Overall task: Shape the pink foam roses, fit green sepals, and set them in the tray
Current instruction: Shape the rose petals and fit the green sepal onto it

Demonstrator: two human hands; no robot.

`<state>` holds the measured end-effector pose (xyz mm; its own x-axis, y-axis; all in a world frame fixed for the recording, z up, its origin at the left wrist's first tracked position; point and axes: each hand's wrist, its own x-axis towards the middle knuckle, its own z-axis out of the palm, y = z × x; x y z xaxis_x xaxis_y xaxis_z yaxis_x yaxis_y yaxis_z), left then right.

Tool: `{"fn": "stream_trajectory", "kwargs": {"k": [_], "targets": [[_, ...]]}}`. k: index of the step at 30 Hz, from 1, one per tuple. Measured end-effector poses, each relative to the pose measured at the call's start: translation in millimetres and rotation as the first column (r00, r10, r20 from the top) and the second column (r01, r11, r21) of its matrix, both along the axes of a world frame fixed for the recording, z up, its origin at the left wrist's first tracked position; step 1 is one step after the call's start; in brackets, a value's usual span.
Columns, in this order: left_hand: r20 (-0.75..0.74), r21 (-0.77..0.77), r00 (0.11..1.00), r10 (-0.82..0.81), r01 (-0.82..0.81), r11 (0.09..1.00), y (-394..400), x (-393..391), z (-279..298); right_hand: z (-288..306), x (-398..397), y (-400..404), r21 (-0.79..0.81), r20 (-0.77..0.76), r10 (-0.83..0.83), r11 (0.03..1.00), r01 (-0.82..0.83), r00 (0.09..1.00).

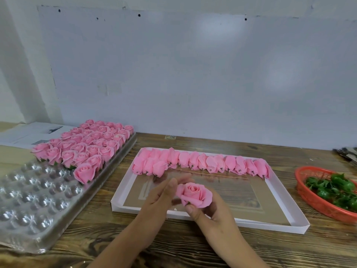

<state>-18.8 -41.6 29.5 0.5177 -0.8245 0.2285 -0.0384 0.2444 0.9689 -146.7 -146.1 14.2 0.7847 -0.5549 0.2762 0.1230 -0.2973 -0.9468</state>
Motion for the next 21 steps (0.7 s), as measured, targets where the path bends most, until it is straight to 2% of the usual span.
{"fn": "stream_trajectory", "kwargs": {"k": [4,6,8,14,18,21], "targets": [[0.025,0.011,0.999,0.021,-0.021,1.0,-1,3,0,2,2,-3,0.067,0.075,-0.053,0.997,0.048,0.996],[0.121,0.042,0.992,0.024,-0.03,0.999,0,2,-1,3,3,-5,0.086,0.088,-0.09,0.993,0.082,0.992],[0.219,0.089,0.976,0.005,-0.025,0.996,-1,1,-4,3,4,-5,0.063,0.063,-0.112,0.992,0.108,0.992],[0.298,0.123,0.954,-0.044,0.008,0.992,-1,-1,-6,-5,5,-5,-0.071,-0.059,-0.222,0.974,0.217,0.973],[0.341,0.159,0.94,0.006,-0.064,0.985,-1,0,-7,-8,5,-4,-0.131,-0.072,-0.27,0.957,0.259,0.96],[0.357,0.132,0.933,0.048,-0.101,0.986,-2,1,-8,-6,5,-2,-0.128,-0.059,-0.247,0.963,0.238,0.967]]}}
